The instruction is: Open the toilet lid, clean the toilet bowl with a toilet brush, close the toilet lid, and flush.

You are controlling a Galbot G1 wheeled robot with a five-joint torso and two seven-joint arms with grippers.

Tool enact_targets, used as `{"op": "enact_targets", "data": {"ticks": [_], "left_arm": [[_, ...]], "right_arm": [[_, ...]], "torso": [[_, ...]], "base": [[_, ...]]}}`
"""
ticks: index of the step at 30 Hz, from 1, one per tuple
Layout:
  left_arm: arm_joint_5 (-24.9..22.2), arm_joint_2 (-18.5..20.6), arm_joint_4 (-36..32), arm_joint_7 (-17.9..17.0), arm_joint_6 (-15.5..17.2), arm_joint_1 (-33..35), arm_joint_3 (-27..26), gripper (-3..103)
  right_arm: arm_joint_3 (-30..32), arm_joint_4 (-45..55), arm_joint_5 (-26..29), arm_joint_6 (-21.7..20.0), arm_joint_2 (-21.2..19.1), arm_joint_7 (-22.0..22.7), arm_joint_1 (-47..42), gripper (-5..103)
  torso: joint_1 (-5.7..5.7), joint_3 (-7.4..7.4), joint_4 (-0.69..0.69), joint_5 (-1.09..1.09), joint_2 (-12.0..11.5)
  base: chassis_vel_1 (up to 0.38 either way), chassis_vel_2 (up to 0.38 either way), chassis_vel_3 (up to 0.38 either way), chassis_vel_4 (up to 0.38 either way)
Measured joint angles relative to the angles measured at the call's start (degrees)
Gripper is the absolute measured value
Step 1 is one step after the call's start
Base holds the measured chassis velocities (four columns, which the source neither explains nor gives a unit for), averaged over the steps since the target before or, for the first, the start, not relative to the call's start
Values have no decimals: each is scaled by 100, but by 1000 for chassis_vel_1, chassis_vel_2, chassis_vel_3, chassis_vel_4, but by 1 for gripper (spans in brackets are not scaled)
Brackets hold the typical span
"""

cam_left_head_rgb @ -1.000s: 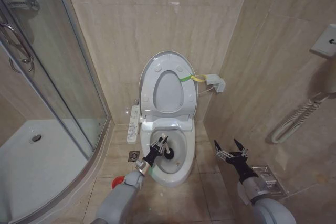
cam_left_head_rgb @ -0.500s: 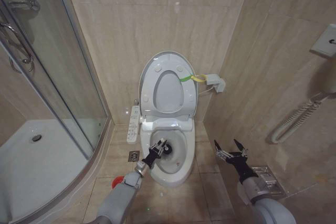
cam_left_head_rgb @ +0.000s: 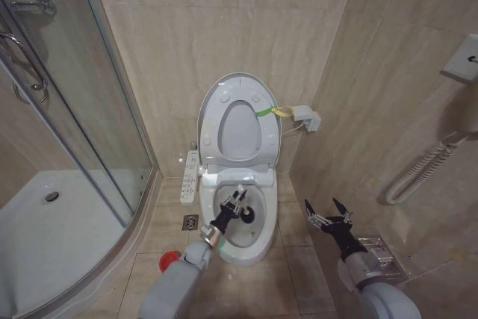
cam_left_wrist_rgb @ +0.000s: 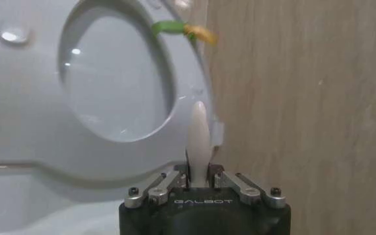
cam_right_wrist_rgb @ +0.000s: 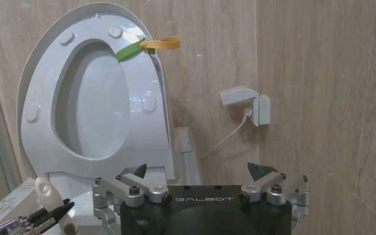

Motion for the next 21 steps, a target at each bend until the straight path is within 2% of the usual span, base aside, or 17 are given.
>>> {"op": "enact_targets", "data": {"ticks": [2, 6, 11, 16, 19, 21], "left_arm": [[-160, 1, -367, -17, 42, 156, 163, 19], [-306, -10, -677, -23, 123, 288, 337, 19], [-334, -32, -736, -73, 178, 366, 404, 19], [-493, -42, -495, -106, 202, 370, 393, 19], [-613, -49, -133, -64, 184, 303, 358, 19], [-648, -125, 438, 161, -14, 136, 213, 19]], "right_arm": [[0, 0, 0, 0, 0, 0, 0, 100], [0, 0, 0, 0, 0, 1, 0, 100], [0, 0, 0, 0, 0, 1, 0, 100], [0, 1, 0, 0, 0, 1, 0, 100], [0, 0, 0, 0, 0, 1, 0, 100], [0, 0, 0, 0, 0, 3, -1, 100]], "torso": [[0, 0, 1, 0, 0], [0, -1, 0, 1, 0], [0, -1, 0, 1, 0], [0, -1, 0, 0, 0], [-1, -1, 0, 0, 1], [-1, 0, 0, 0, 0]], "base": [[0, 0, 0, 0], [0, 0, 0, 0], [0, 0, 0, 0], [0, 0, 0, 0], [0, 0, 0, 0], [0, 0, 0, 0]]}}
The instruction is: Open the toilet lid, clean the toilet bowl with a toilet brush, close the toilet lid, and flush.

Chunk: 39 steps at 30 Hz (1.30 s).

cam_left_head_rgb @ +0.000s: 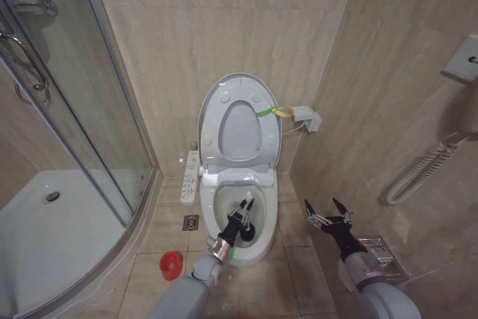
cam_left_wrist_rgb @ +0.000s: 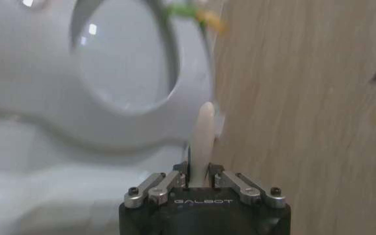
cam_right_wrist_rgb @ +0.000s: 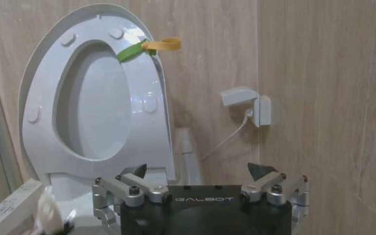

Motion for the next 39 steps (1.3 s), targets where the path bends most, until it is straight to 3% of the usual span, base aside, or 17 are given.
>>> {"op": "enact_targets", "data": {"ticks": [5, 9, 14, 17, 23, 26, 31, 33, 36, 39], "left_arm": [[108, -43, 568, 271, -356, -298, -192, 19], [115, 9, 440, 292, -369, -309, -207, 19], [155, 44, -63, 145, -161, -126, -159, 19], [341, 18, -600, -161, 123, 126, -49, 19], [153, -62, -862, -219, 172, 228, 88, 19], [15, -98, -750, 119, -19, 220, 98, 19], [46, -112, -220, 282, -212, 94, -57, 19], [160, -108, -100, 226, -232, 65, -126, 19], [674, -14, -27, -278, -80, 52, -264, 19], [826, 66, -117, -493, 29, 76, -295, 19]], "right_arm": [[0, 0, 0, 0, 0, -2, 1, 100], [0, 0, 0, 0, 0, -2, 1, 100], [0, 0, 0, 0, 0, -2, 1, 100], [0, 0, 0, 0, 0, -2, 1, 100], [0, 0, 0, 0, 0, -2, 1, 100], [0, 0, 0, 0, 0, -3, 1, 100], [0, 0, 0, 0, 0, -3, 1, 100], [0, 0, 0, 0, 0, -3, 1, 100], [0, 0, 0, 0, 0, -2, 1, 100], [0, 0, 0, 0, 0, -2, 1, 100]], "torso": [[1, 1, -1, -1, -1], [2, 1, -1, -1, -1], [2, 1, -1, -1, -1], [1, 1, 1, 0, -1], [0, 0, 0, 1, -1], [0, 0, 0, 0, 0], [0, 0, 0, -1, 0], [0, 0, 0, -1, 0], [0, 0, -1, -1, 0], [0, 0, 0, -1, 0]], "base": [[0, 0, 0, 0], [0, 0, 0, 0], [0, 0, 0, 0], [0, 0, 0, 0], [0, 0, 0, 0], [0, 0, 0, 0], [0, 0, 0, 0], [0, 0, 0, 0], [0, 0, 0, 0], [0, 0, 0, 0]]}}
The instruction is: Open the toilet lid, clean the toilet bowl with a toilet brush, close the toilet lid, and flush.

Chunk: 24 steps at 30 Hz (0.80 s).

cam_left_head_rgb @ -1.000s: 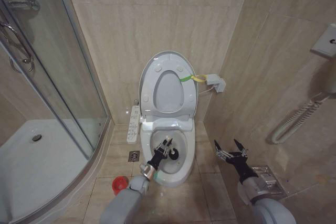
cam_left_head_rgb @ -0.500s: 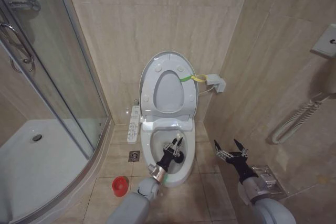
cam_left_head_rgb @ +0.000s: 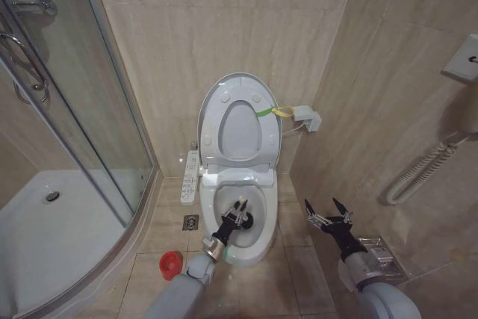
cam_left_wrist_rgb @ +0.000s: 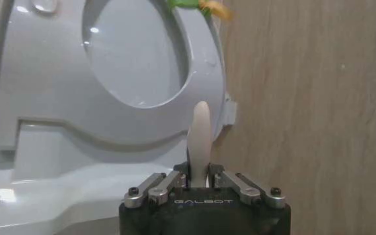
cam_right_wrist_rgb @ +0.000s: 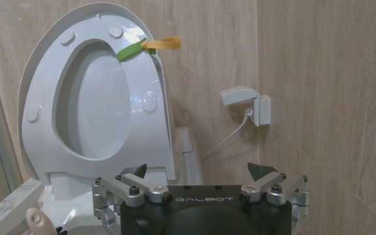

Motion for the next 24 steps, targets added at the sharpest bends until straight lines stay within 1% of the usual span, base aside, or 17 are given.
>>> {"op": "enact_targets", "data": {"ticks": [2, 4, 6, 7, 9, 11, 14, 15, 16, 18, 19, 21, 24], "left_arm": [[28, 38, -93, -61, 63, 33, 3, 19], [33, 106, -387, -139, 173, 130, 63, 19], [-53, 119, -628, -131, 196, 188, 154, 19], [-53, 119, -628, -131, 196, 188, 154, 19], [-289, 114, -953, -132, 243, 253, 310, 19], [-366, 113, -1079, -152, 290, 275, 379, 19], [-518, 108, -1519, -391, 554, 371, 683, 19], [-518, 108, -1519, -391, 554, 371, 683, 19], [-508, 106, -1614, -506, 655, 405, 756, 19], [-367, 101, -1651, -641, 751, 453, 802, 19], [-367, 101, -1651, -641, 751, 453, 802, 19], [-167, 129, -1521, -704, 780, 486, 756, 19], [-137, 185, -1339, -715, 779, 497, 667, 20]], "right_arm": [[0, 0, 0, 0, 0, 0, 0, 100], [0, 0, 0, 0, 0, 1, 0, 100], [0, 0, 0, 0, 0, -1, 0, 100], [0, 0, 0, 0, 0, -1, 0, 100], [0, 0, 0, 0, 0, 1, 0, 100], [0, 0, 0, 0, 0, 0, 0, 100], [0, 0, 0, 0, 0, 0, 0, 100], [0, 0, 0, 0, 0, 0, 0, 100], [0, 0, 0, 0, 0, 0, 0, 100], [0, 0, 0, 0, 0, -1, 0, 100], [0, 0, 0, 0, 0, -1, 0, 100], [0, 0, 0, 0, 0, 0, 0, 100], [0, 0, 0, 0, 0, -1, 0, 100]], "torso": [[0, 0, 0, 0, 0], [0, 0, 0, 1, 0], [0, 0, 0, 0, 0], [0, 0, 0, 0, 0], [0, 0, 0, 1, 0], [0, 0, 0, 1, 0], [0, 0, 0, 1, 0], [0, 0, 0, 1, 0], [0, 0, 0, 1, 0], [0, 0, 0, 1, 0], [0, 0, 0, 1, 0], [0, 0, 0, 1, 0], [0, 0, 0, 1, 0]], "base": [[0, 0, 0, 0], [0, 0, 0, 0], [0, 0, 0, 0], [0, 0, 0, 0], [0, 0, 0, 0], [0, 0, 0, 0], [0, 0, 0, 0], [0, 0, 0, 0], [0, 0, 0, 0], [0, 0, 0, 0], [0, 0, 0, 0], [0, 0, 0, 0], [0, 0, 0, 0]]}}
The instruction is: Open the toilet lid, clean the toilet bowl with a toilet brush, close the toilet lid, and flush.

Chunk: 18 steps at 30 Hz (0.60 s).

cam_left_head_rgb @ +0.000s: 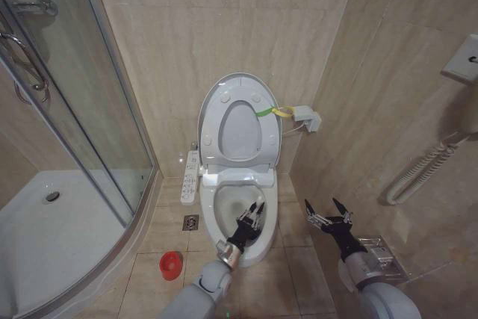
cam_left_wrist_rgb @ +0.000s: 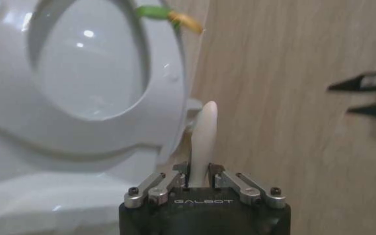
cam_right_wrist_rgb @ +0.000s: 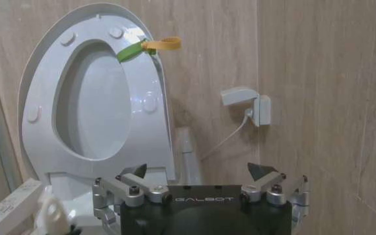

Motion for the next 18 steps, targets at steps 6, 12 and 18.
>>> {"op": "enact_targets", "data": {"ticks": [6, 12, 18], "left_arm": [[139, 80, 589, 65, -112, -89, -305, 20], [176, 50, 1464, 283, -467, -428, -598, 20], [198, 9, 1736, 317, -575, -548, -712, 19]], "right_arm": [[0, 0, 0, 0, 0, 1, 0, 100], [0, 0, 0, 0, 0, 0, 0, 100], [0, 0, 0, 0, 0, 0, 0, 100]], "torso": [[0, 0, 0, -1, 0], [2, 1, 0, -1, 0], [2, 1, -1, -1, -2]], "base": [[0, 0, 0, 0], [0, 0, 0, 0], [0, 0, 0, 0]]}}
